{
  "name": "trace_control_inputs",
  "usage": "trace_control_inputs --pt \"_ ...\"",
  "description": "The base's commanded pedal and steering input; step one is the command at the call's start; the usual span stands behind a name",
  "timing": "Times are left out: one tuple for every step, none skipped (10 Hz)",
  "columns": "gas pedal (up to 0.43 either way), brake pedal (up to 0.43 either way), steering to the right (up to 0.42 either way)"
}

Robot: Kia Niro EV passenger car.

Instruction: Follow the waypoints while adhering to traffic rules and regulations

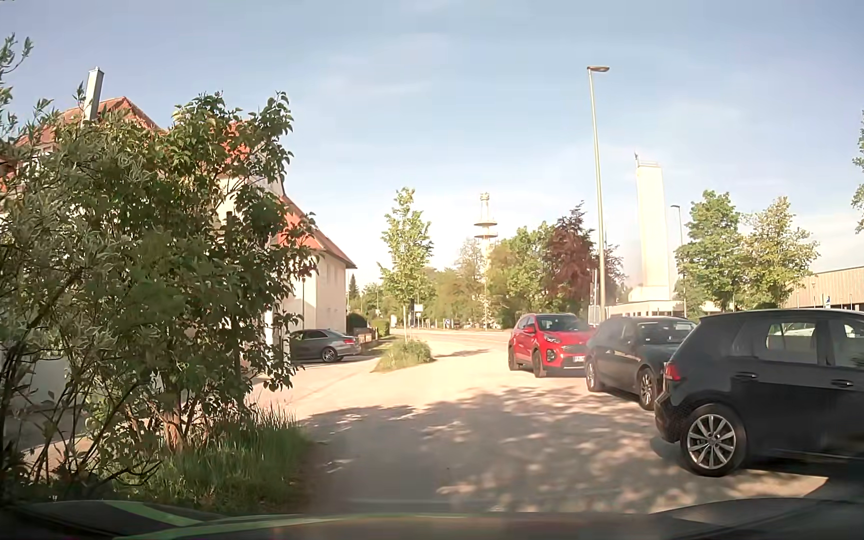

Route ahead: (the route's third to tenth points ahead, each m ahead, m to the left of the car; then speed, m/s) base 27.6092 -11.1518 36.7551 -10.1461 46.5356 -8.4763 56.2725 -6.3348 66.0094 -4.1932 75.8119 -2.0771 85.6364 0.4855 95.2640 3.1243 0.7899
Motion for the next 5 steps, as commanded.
trace_control_inputs --pt "0.047 0.0 0.017" --pt "0.047 0.0 0.032" --pt "0.047 0.0 0.046" --pt "0.047 0.0 0.064" --pt "0.047 0.0 0.074"
